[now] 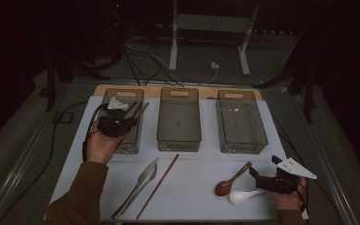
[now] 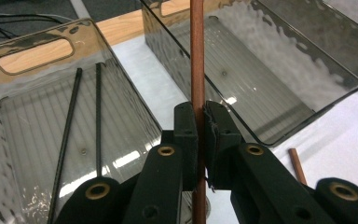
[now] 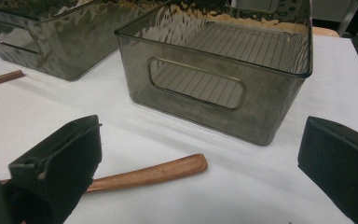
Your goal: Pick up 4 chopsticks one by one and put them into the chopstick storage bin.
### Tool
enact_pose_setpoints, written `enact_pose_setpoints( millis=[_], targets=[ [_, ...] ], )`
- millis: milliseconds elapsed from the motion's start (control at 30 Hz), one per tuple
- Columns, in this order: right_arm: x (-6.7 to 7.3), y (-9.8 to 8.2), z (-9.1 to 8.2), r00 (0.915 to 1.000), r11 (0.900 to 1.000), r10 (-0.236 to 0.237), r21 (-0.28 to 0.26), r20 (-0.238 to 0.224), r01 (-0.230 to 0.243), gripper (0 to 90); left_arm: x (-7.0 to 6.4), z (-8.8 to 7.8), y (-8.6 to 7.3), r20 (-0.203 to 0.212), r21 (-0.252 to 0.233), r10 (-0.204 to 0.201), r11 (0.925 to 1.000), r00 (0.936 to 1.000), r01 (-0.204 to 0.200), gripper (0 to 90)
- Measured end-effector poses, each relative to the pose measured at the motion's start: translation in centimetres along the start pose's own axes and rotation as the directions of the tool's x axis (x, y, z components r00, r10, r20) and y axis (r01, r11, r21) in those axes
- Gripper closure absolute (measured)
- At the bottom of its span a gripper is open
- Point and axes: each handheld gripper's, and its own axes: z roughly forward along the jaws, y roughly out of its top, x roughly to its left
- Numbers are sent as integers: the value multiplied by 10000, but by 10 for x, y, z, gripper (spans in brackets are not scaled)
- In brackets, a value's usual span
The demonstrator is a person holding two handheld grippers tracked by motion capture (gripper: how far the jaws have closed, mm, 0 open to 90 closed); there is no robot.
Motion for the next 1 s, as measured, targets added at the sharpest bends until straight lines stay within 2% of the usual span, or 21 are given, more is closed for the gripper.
enact_pose_setpoints(
  millis=[1000],
  targets=[
    [0, 0, 0, 10000, 10000, 24, -21, 2, -24, 0, 33, 14, 11, -503, -160, -246, 9996, 9984, 238, 858]
  ],
)
